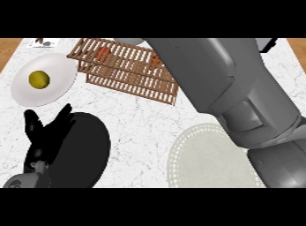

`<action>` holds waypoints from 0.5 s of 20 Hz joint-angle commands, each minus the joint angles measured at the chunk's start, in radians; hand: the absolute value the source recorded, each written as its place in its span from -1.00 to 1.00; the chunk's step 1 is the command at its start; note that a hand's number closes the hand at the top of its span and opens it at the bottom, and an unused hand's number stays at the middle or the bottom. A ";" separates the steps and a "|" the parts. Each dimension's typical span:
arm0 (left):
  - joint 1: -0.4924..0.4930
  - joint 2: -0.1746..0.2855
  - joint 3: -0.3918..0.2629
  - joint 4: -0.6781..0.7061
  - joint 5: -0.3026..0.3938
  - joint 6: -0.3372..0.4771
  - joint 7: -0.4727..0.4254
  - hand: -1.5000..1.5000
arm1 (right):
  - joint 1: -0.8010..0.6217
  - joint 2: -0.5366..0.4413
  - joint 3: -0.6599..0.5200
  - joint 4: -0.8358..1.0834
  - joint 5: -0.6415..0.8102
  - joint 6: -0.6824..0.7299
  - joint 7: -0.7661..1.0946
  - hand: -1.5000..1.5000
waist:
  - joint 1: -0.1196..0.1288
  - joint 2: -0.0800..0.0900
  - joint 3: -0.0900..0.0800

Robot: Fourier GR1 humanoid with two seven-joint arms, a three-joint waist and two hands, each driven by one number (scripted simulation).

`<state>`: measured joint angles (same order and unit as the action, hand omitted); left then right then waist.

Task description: Pick the croissant from the placemat and place it in the tiered shelf

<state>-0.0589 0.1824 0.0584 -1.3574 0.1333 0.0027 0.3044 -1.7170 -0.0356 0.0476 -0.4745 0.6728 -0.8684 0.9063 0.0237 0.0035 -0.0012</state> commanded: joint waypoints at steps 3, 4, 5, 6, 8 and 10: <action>0.038 0.026 0.023 -0.015 0.014 -0.013 0.016 0.00 | -0.005 -0.082 0.002 -0.003 0.111 -0.118 0.169 -1.00 | -0.037 -0.017 0.001; 0.012 -0.007 0.013 -0.019 -0.002 0.033 0.031 0.00 | 0.008 -0.071 0.005 0.002 0.135 -0.155 0.200 -1.00 | -0.043 -0.017 0.001; 0.076 0.007 0.010 -0.028 -0.005 0.003 -0.016 0.00 | 0.000 -0.130 -0.007 -0.025 0.141 -0.141 0.199 -1.00 | -0.047 -0.023 0.001; 0.039 0.010 0.029 -0.013 0.017 0.001 0.005 0.00 | 0.057 -0.121 -0.017 -0.059 0.136 -0.179 0.196 -1.00 | -0.060 -0.023 0.002; 0.025 0.015 0.045 0.037 0.008 0.010 -0.013 0.00 | 0.064 -0.151 -0.031 -0.100 0.150 -0.150 0.238 -1.00 | -0.077 -0.024 0.002; 0.052 0.024 0.039 0.018 0.007 -0.005 -0.015 0.00 | 0.081 -0.159 -0.026 -0.155 0.182 -0.122 0.293 -1.00 | -0.075 -0.028 0.002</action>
<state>-0.0138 0.1926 0.0880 -1.3578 0.1412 0.0088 0.2987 -1.6584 -0.1596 0.0280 -0.5615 0.8116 -0.9435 1.0674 -0.0356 -0.0196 0.0008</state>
